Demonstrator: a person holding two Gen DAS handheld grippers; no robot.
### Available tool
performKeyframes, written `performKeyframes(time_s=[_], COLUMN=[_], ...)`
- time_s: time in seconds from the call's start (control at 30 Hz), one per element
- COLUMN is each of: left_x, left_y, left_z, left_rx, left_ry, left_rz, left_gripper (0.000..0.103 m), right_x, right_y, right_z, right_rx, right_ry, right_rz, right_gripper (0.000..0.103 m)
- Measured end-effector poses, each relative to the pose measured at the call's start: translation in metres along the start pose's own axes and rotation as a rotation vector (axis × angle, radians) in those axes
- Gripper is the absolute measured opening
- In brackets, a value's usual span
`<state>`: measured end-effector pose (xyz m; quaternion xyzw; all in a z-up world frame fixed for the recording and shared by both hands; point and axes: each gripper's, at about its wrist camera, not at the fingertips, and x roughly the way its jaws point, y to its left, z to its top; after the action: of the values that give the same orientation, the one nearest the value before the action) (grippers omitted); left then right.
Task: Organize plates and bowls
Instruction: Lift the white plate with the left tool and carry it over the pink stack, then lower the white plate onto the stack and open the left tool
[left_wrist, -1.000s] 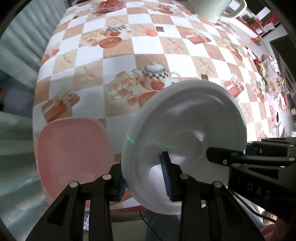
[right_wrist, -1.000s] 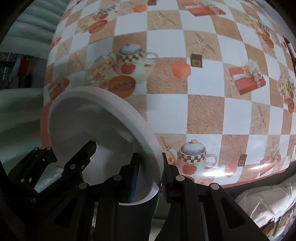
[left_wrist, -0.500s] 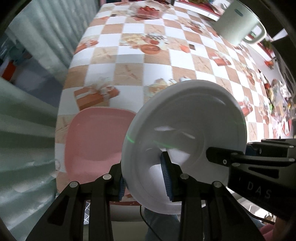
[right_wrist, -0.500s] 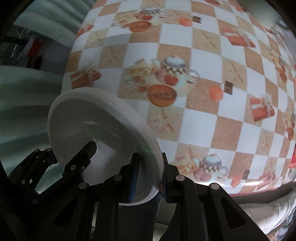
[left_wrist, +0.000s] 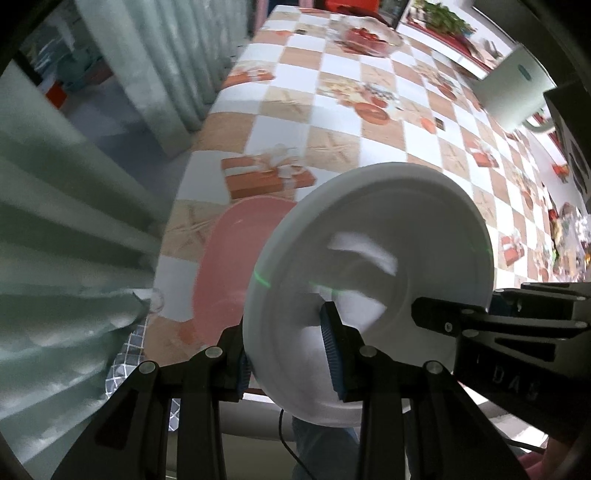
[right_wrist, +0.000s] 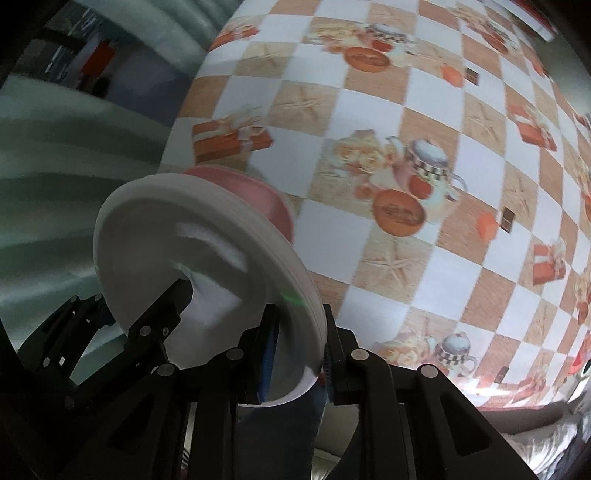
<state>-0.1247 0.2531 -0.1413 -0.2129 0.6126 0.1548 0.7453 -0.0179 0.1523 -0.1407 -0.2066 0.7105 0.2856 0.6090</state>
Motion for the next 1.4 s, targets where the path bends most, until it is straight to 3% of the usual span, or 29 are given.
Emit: performKeyframes(time_s=[0.5, 1.23, 1.33, 1.4], left_x=[0.007, 0.034, 0.034, 0.032], left_y=[0.041, 0.044, 0.043, 0.042], left_z=[-0.002, 0.006, 0.005, 0.004], left_rx=[-0.095, -0.073, -0.073, -0.059], left_ry=[0.027, 0.061, 0.05, 0.031], left_rz=[0.035, 0.042, 0.048, 0.075], left_gripper=[0.037, 0.037, 0.04, 0.05], right_x=[0.023, 0.052, 0.051, 0.051], right_y=[0.041, 0.042, 0.041, 0.04], right_z=[0.015, 0.015, 0.016, 0.017], right_rx=[-0.084, -0.077, -0.084, -0.087], right_ry=[0.045, 0.061, 0.059, 0.063], right_rz=[0.009, 0.006, 0.011, 0.005], right_gripper=[0.023, 0.024, 0.024, 0.024])
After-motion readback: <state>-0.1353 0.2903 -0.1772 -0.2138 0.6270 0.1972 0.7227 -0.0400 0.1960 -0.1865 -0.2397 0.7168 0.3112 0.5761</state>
